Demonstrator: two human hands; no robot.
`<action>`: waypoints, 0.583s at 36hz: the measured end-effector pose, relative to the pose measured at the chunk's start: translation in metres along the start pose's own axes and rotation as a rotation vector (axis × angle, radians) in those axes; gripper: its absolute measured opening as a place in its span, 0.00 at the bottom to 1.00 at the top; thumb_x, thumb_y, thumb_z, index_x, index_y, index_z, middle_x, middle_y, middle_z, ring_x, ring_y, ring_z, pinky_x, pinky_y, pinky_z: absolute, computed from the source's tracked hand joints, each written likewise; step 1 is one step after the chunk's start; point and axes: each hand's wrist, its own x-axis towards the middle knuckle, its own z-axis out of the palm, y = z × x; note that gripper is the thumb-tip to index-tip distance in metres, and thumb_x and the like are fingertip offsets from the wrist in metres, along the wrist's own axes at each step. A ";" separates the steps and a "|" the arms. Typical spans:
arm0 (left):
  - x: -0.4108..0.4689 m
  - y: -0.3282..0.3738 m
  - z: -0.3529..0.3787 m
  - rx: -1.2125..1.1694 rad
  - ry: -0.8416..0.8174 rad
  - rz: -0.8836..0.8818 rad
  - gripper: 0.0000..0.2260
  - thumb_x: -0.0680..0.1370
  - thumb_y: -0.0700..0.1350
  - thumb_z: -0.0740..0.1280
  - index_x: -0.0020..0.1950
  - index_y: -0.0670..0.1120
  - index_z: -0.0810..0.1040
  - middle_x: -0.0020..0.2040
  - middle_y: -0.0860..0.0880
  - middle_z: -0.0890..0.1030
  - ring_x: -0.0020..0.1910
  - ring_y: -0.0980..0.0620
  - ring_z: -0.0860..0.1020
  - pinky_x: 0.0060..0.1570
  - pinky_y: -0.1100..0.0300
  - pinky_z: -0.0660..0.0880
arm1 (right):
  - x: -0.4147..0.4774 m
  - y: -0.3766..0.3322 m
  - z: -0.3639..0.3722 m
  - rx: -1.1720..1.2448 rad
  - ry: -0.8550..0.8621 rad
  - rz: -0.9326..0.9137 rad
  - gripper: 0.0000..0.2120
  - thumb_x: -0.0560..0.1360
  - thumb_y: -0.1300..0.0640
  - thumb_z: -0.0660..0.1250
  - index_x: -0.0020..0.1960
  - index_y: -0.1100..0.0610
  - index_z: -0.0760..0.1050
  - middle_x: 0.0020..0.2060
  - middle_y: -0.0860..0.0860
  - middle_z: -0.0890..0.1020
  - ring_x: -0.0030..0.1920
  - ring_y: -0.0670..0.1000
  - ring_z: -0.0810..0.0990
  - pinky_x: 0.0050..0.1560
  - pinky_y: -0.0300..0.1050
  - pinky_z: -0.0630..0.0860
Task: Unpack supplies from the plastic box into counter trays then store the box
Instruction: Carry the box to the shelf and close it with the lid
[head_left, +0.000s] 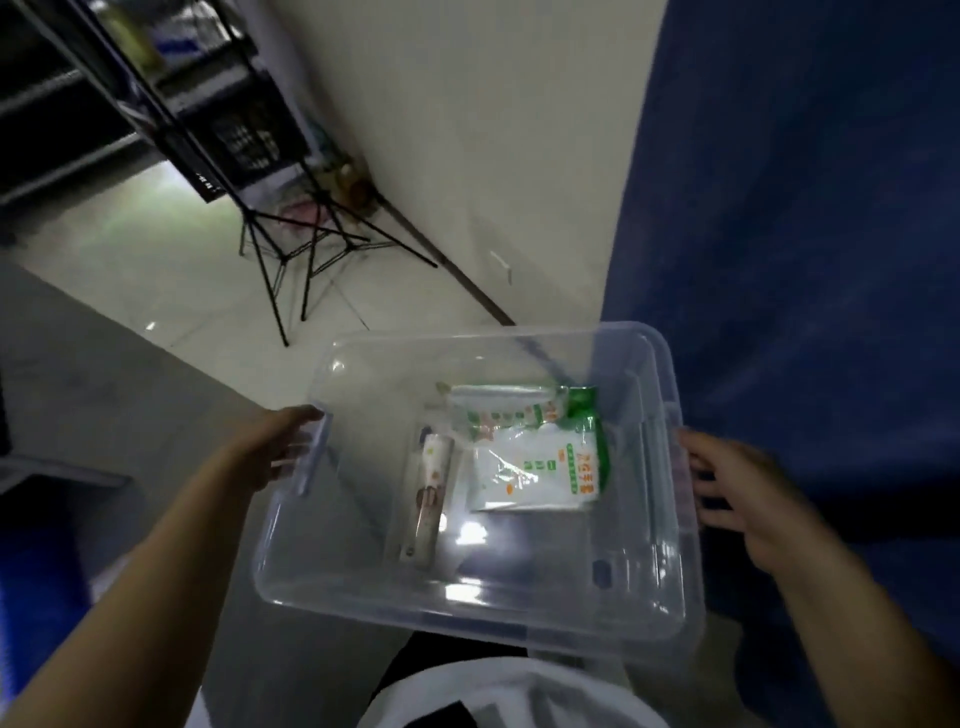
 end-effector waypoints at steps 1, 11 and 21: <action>0.010 0.003 -0.004 -0.027 0.017 -0.017 0.11 0.76 0.49 0.71 0.52 0.42 0.76 0.46 0.43 0.77 0.42 0.46 0.75 0.44 0.55 0.70 | 0.016 -0.016 0.011 -0.021 -0.017 -0.004 0.10 0.74 0.48 0.69 0.48 0.54 0.81 0.33 0.47 0.85 0.31 0.46 0.83 0.29 0.39 0.74; 0.122 0.102 -0.079 -0.289 0.043 -0.042 0.12 0.78 0.50 0.68 0.53 0.42 0.77 0.44 0.44 0.77 0.39 0.48 0.75 0.38 0.57 0.70 | 0.157 -0.193 0.140 -0.170 -0.090 -0.113 0.06 0.74 0.52 0.71 0.47 0.53 0.82 0.30 0.45 0.85 0.29 0.44 0.83 0.26 0.36 0.76; 0.196 0.212 -0.173 -0.443 0.232 0.045 0.11 0.77 0.48 0.69 0.54 0.43 0.79 0.46 0.44 0.78 0.40 0.48 0.76 0.42 0.58 0.72 | 0.259 -0.322 0.267 -0.276 -0.229 -0.204 0.12 0.73 0.51 0.71 0.47 0.60 0.83 0.31 0.50 0.83 0.33 0.51 0.79 0.41 0.47 0.77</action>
